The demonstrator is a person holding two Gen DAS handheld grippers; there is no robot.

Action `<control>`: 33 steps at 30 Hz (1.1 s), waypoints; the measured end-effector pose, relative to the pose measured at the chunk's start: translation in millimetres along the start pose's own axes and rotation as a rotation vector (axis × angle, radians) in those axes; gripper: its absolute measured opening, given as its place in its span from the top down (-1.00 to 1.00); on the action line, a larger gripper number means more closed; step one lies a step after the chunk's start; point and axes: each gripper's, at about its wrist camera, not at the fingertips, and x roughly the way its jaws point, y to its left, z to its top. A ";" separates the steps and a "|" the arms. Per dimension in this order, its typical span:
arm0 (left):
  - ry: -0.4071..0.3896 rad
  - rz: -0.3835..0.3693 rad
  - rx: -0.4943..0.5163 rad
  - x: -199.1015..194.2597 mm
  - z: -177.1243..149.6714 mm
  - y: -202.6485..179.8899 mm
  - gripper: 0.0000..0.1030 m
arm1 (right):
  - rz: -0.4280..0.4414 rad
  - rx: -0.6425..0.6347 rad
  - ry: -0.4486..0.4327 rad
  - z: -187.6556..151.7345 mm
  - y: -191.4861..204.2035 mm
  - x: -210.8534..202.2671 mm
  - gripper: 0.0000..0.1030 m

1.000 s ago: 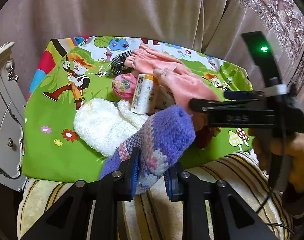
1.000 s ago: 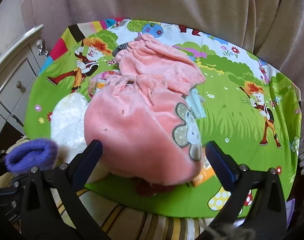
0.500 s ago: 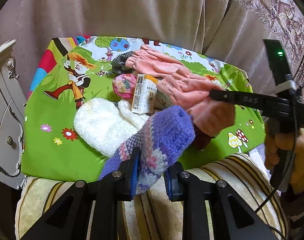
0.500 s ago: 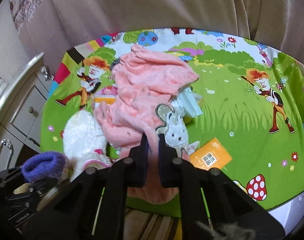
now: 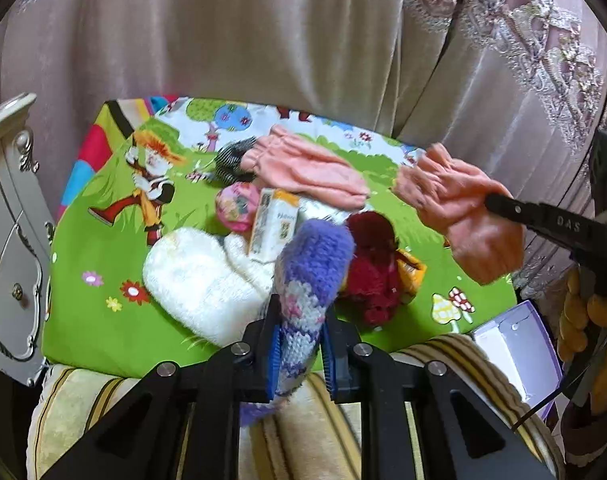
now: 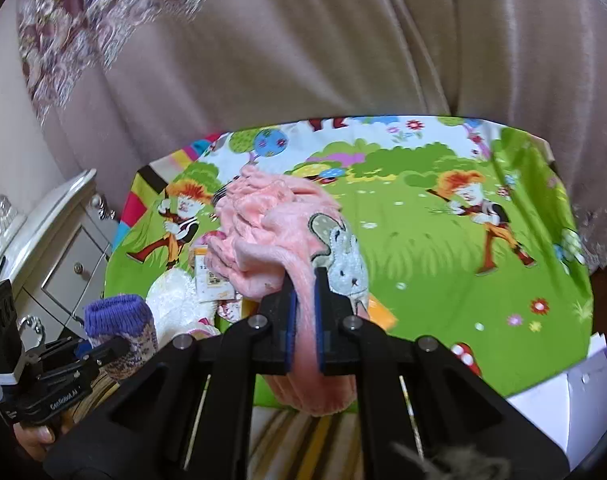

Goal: Organize soft objects
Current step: 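Carry the pink garment into the box and open the right tool while the left tool carries the mitten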

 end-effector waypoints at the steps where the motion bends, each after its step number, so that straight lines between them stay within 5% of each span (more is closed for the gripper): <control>1: -0.005 -0.005 0.003 -1.5 1.0 -2.7 0.66 | -0.005 0.010 -0.004 -2.0 -4.2 -4.9 0.80; 9: -0.008 -0.107 0.069 -4.2 9.6 -47.2 0.66 | -0.108 0.046 -0.027 -19.7 -41.7 -50.5 0.80; 23: 0.162 -0.542 0.165 10.9 -3.5 -185.1 0.66 | -0.365 0.147 0.023 -77.9 -126.6 -117.2 0.80; 30: 0.243 -0.623 0.209 22.2 -18.0 -235.8 0.66 | -0.455 0.228 0.061 -107.4 -165.0 -139.4 0.79; 33: 0.275 -0.652 0.210 29.4 -20.7 -246.8 0.46 | -0.472 0.245 0.069 -115.6 -173.3 -144.7 0.75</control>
